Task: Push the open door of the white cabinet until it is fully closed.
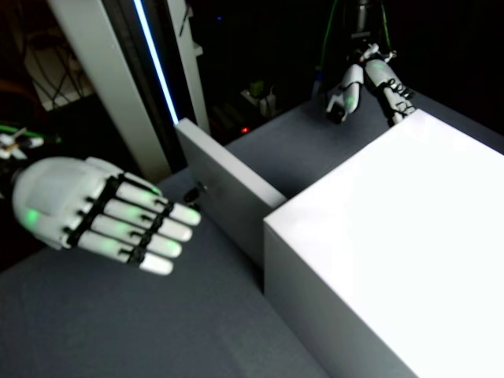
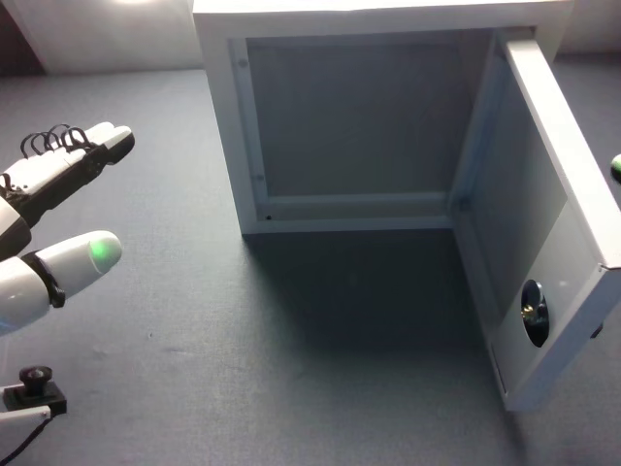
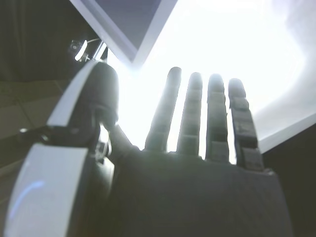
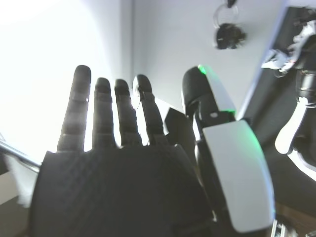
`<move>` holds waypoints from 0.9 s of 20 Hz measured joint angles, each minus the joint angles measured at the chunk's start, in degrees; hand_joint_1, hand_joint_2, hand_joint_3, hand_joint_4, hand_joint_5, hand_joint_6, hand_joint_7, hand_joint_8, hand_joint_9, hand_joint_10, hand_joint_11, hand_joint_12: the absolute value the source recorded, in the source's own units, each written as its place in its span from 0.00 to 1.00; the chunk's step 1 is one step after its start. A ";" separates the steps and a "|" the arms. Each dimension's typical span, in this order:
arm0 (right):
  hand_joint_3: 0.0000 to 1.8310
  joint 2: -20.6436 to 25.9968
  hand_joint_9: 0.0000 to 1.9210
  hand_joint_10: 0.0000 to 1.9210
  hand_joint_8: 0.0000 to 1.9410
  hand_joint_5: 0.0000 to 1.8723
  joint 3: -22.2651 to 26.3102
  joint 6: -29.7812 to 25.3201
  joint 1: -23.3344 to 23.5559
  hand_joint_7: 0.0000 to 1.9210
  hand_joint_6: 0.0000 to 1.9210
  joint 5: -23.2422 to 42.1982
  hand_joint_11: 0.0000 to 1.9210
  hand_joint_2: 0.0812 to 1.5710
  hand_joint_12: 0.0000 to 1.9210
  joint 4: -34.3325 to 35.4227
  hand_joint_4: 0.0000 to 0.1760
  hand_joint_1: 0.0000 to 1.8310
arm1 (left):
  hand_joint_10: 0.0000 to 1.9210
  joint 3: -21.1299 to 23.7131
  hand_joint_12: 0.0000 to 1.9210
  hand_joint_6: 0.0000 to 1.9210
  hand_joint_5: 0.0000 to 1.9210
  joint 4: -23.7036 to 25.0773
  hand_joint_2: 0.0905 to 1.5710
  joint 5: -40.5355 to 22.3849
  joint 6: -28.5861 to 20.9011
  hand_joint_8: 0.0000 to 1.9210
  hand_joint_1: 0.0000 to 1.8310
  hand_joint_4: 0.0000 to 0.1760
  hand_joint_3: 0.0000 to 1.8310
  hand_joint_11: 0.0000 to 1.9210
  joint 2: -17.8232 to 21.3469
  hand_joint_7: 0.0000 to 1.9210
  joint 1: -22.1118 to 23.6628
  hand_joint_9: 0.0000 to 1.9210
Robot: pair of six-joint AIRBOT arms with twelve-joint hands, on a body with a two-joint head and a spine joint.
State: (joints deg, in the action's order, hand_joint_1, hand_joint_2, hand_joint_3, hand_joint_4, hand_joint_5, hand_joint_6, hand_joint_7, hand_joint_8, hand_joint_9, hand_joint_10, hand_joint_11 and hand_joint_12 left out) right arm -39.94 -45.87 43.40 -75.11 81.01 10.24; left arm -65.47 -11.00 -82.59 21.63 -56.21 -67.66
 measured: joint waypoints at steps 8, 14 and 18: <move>0.00 -0.09 0.03 0.01 0.00 0.11 -0.07 -0.46 2.10 0.04 0.00 -2.84 0.00 0.85 0.40 -3.74 0.00 0.26 | 0.00 0.00 0.00 0.00 0.04 -0.31 0.95 -0.59 -0.02 0.00 0.01 0.00 0.00 0.00 0.00 0.00 -0.04 0.00; 0.00 -1.18 0.03 0.01 0.00 0.08 -0.72 -1.40 4.92 0.03 0.00 -5.07 0.00 0.86 0.38 -6.75 0.00 0.28 | 0.00 0.02 0.00 0.00 0.03 -0.92 0.94 -1.03 -0.02 0.00 0.05 0.00 0.00 0.00 0.00 0.00 -0.68 0.00; 0.00 -2.01 0.03 0.01 0.00 0.10 -1.31 -1.90 6.54 0.03 0.00 -6.73 0.00 0.86 0.32 -8.22 0.00 0.28 | 0.00 0.02 0.00 0.00 0.03 -1.07 0.93 -1.29 -0.04 0.00 0.03 0.00 0.00 0.00 0.00 0.00 -0.81 0.00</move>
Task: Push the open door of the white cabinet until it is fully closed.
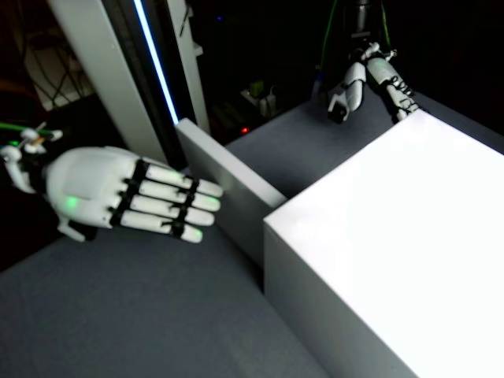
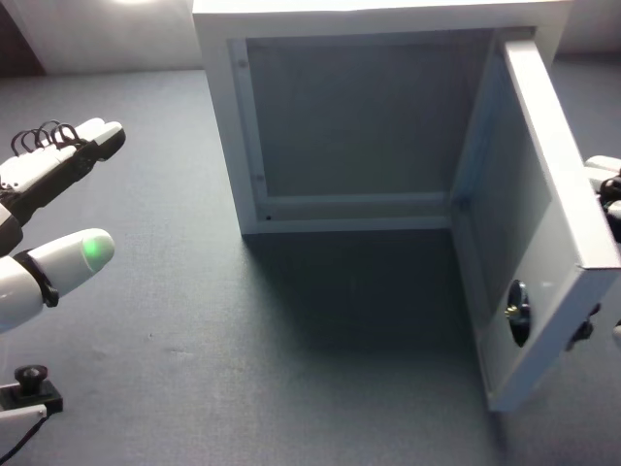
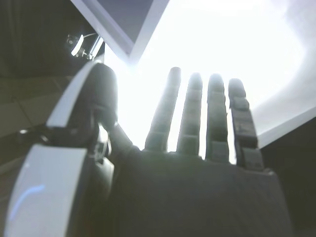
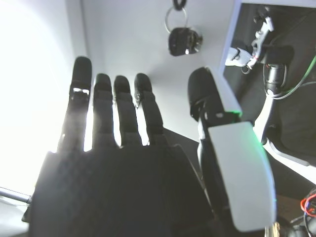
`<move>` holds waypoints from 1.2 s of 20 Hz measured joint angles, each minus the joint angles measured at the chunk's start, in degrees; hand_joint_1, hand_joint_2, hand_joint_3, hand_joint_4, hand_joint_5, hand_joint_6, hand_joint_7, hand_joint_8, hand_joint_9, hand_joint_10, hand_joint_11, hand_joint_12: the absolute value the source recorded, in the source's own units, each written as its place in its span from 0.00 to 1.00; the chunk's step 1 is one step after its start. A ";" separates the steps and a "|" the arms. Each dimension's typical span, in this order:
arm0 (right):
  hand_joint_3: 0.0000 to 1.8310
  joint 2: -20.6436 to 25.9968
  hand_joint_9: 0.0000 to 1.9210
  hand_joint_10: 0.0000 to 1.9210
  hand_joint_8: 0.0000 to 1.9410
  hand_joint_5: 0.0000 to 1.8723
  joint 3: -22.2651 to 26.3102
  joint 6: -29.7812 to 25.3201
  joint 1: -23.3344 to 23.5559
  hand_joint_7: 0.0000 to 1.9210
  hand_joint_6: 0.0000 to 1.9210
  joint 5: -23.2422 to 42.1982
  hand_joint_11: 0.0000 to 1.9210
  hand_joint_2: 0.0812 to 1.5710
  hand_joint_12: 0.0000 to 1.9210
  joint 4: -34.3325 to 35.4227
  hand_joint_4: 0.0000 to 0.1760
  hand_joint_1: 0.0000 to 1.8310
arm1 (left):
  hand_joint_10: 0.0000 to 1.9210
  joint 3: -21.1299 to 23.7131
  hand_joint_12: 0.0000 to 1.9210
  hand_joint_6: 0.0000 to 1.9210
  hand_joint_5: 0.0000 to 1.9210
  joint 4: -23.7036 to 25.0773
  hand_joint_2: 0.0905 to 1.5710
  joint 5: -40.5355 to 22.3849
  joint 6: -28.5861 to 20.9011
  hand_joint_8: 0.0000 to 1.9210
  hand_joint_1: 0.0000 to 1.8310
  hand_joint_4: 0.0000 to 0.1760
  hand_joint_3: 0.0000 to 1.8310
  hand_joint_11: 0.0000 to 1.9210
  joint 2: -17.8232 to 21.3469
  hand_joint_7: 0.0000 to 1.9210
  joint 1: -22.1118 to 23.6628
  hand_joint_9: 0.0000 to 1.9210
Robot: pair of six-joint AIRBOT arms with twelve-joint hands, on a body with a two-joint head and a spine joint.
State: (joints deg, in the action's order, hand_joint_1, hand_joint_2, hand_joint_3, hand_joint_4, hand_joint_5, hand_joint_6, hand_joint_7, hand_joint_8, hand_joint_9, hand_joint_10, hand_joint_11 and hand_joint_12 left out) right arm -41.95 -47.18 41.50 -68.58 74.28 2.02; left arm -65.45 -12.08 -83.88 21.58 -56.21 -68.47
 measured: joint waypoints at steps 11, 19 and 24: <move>0.00 -3.65 0.01 0.00 0.00 0.06 -2.23 -2.25 5.42 0.02 0.00 -4.31 0.00 0.88 0.34 -4.74 0.00 0.19 | 0.00 0.26 0.00 0.00 0.02 -1.18 0.94 -1.42 0.00 0.00 0.03 0.00 0.00 0.00 0.00 0.00 -0.76 0.00; 0.00 -8.02 0.00 0.00 0.00 0.03 -4.90 -4.33 11.58 0.00 0.00 -8.55 0.00 0.88 0.32 -9.66 0.00 0.13 | 0.00 0.59 0.00 0.00 0.03 -2.51 0.94 -2.73 0.00 0.00 0.04 0.00 0.00 0.00 0.07 0.00 -1.95 0.00; 0.00 -10.56 0.00 0.00 0.00 0.03 -6.73 -5.51 15.37 0.00 0.00 -10.69 0.00 0.87 0.21 -12.07 0.00 0.15 | 0.00 0.59 0.00 0.00 0.03 -2.69 0.95 -3.04 0.02 0.00 0.10 0.00 0.00 0.00 0.07 0.00 -2.29 0.00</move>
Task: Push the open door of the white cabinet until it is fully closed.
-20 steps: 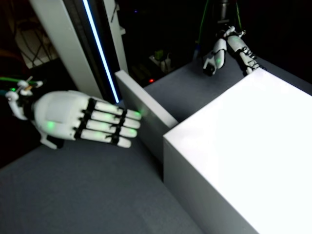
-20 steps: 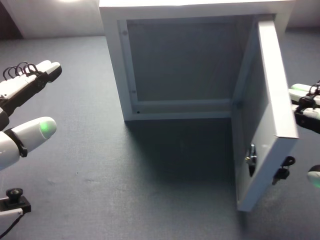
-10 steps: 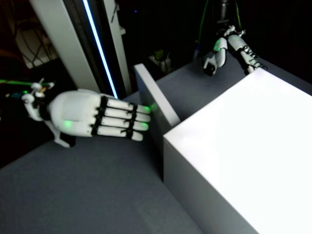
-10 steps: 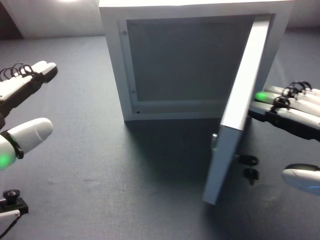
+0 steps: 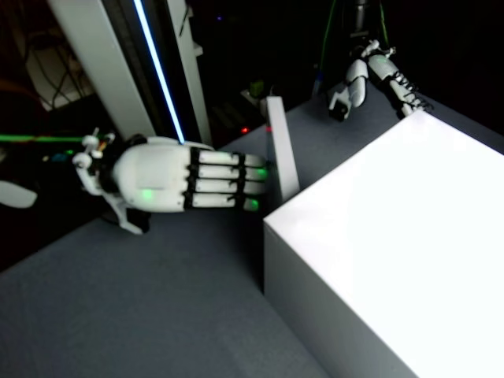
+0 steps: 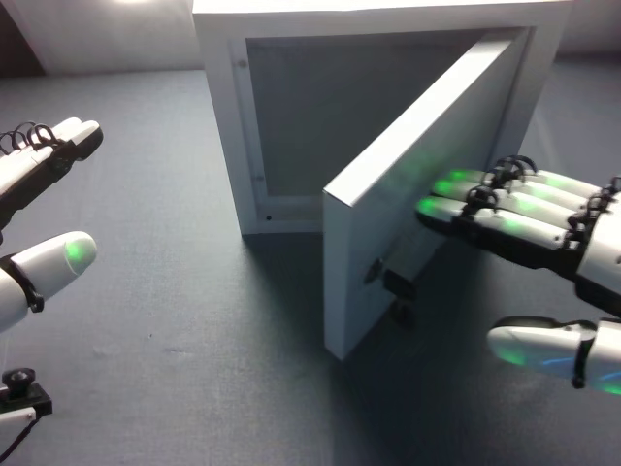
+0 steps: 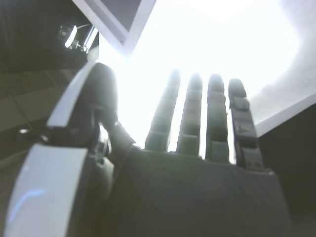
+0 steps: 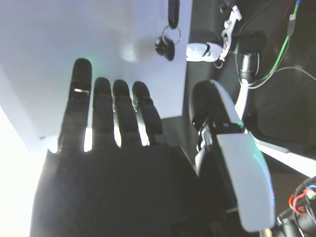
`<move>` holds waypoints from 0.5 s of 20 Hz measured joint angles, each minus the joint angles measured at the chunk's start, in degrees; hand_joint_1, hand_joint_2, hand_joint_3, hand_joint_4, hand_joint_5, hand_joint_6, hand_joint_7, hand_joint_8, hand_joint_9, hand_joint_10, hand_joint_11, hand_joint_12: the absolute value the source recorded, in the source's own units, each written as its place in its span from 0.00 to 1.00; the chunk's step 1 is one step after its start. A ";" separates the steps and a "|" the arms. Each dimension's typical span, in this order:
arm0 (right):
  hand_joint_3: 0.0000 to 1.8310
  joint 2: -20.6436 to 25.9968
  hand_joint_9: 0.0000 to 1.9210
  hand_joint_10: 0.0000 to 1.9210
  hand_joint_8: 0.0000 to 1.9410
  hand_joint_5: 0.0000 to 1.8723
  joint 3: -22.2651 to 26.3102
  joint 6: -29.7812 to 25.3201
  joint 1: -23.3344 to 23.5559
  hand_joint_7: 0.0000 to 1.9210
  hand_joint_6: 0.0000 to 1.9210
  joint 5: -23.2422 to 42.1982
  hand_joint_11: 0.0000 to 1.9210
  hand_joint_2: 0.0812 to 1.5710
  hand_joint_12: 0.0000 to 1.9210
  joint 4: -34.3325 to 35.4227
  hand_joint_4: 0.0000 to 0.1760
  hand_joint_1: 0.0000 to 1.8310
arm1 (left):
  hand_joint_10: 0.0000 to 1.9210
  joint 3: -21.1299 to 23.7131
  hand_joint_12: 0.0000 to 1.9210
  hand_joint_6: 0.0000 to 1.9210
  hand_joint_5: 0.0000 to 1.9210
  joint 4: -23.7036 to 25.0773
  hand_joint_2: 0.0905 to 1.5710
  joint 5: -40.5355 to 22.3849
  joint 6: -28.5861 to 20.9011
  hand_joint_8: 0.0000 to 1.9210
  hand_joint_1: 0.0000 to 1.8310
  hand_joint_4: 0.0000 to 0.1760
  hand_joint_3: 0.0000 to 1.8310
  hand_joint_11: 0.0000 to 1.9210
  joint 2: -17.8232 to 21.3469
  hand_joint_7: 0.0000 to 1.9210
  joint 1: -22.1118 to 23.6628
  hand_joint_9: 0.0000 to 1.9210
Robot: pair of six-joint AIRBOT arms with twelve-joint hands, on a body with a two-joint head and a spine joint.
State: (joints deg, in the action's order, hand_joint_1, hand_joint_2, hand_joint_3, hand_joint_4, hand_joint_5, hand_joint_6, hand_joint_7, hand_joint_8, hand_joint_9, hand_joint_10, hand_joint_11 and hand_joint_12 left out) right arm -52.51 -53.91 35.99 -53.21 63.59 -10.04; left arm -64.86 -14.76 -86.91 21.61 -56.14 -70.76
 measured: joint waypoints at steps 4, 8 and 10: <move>0.00 -2.03 0.00 0.00 0.00 0.05 -1.40 -0.46 2.43 0.00 0.00 -2.21 0.00 0.86 0.11 -1.55 0.00 0.23 | 0.00 0.00 0.00 0.00 0.03 -0.04 0.94 -0.11 -0.02 0.00 0.09 0.00 0.00 0.00 0.00 0.00 0.00 0.00; 0.00 -3.93 0.01 0.00 0.00 0.07 -2.84 -0.57 4.63 0.01 0.01 -3.78 0.00 0.83 0.11 -1.64 0.00 0.30 | 0.00 0.00 0.00 0.00 0.03 -0.09 0.94 -0.11 -0.02 0.00 0.08 0.00 0.00 0.00 0.00 0.00 0.00 0.00; 0.00 -4.98 0.02 0.01 0.00 0.08 -3.56 -0.61 5.97 0.03 0.01 -4.87 0.00 0.82 0.14 -2.16 0.00 0.33 | 0.00 0.00 0.00 0.00 0.03 -0.09 0.93 -0.09 0.00 0.00 0.08 0.00 0.00 0.00 0.00 0.00 0.00 0.00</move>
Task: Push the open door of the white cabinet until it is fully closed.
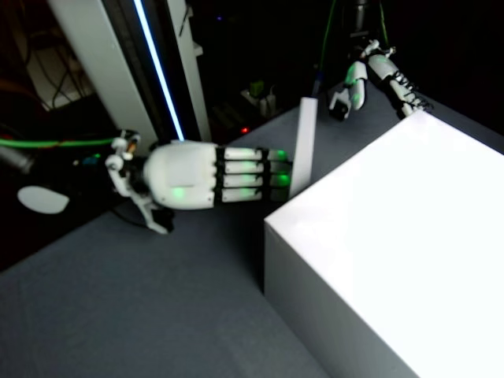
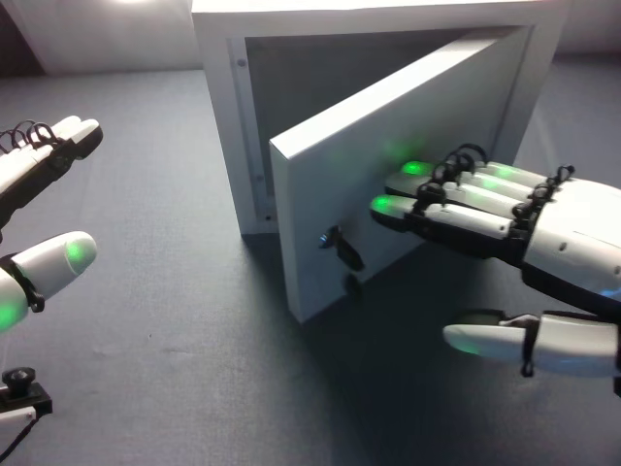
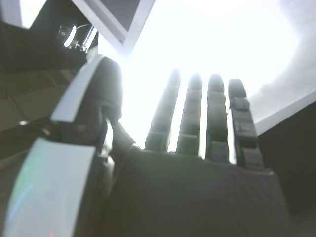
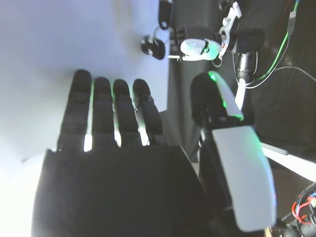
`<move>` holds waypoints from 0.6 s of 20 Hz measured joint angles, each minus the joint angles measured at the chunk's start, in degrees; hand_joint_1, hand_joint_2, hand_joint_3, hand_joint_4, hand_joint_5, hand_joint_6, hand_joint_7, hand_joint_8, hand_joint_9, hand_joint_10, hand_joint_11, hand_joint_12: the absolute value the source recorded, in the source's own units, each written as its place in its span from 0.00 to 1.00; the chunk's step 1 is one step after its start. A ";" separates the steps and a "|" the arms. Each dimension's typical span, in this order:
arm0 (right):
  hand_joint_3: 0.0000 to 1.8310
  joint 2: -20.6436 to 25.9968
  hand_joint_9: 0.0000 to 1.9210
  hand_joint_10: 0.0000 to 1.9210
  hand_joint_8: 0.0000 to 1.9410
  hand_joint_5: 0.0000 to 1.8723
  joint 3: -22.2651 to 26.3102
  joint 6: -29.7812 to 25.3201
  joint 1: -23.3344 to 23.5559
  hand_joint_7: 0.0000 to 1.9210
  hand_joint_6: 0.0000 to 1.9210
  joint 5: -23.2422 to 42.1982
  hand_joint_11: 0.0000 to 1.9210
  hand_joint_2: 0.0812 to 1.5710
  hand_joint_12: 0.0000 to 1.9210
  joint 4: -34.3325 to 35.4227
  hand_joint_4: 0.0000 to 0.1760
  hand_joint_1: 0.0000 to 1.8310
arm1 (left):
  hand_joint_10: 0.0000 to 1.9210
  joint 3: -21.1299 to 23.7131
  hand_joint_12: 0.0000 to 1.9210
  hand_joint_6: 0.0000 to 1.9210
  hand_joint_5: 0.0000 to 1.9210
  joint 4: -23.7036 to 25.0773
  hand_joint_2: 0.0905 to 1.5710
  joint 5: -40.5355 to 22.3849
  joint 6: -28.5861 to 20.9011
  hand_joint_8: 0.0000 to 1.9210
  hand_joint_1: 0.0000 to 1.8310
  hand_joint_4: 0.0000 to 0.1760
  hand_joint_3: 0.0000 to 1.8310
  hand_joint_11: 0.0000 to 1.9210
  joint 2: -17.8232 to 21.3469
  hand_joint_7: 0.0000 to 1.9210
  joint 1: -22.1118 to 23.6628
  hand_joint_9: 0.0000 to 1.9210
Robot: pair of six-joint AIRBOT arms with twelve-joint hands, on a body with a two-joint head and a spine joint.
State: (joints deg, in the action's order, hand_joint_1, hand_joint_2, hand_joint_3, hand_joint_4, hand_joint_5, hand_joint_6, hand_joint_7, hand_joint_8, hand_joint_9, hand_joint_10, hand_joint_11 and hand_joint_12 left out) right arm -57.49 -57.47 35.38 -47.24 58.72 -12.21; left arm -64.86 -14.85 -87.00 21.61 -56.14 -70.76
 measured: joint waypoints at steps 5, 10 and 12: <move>0.00 -3.02 0.03 0.00 0.00 0.05 -2.43 -0.07 3.30 0.02 0.00 -2.43 0.00 0.81 0.18 -0.48 0.00 0.34 | 0.00 0.00 0.00 0.00 0.02 -0.37 0.94 -0.02 -0.02 0.00 0.08 0.00 0.00 0.00 0.00 0.00 -0.24 0.00; 0.00 -5.55 0.01 0.00 0.00 0.02 -4.85 0.02 5.62 0.00 0.00 -6.25 0.00 0.83 0.14 -0.33 0.00 0.21 | 0.00 0.00 0.00 0.00 0.03 -0.79 0.94 -0.07 -0.02 0.00 0.10 0.00 0.00 0.00 0.00 0.00 -0.74 0.00; 0.00 -6.45 0.01 0.00 0.00 0.02 -5.44 0.28 6.49 0.00 0.00 -8.02 0.00 0.82 0.14 -0.55 0.00 0.24 | 0.00 0.00 0.00 0.00 0.02 -0.81 0.94 -0.13 0.00 0.00 0.09 0.00 0.00 0.00 0.00 0.00 -0.83 0.00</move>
State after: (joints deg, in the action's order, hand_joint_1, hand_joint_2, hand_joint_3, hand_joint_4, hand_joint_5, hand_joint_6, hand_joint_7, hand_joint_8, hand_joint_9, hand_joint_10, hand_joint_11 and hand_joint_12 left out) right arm -63.94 -62.92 35.66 -40.75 50.70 -12.75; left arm -64.86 -15.66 -87.13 21.61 -56.14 -71.59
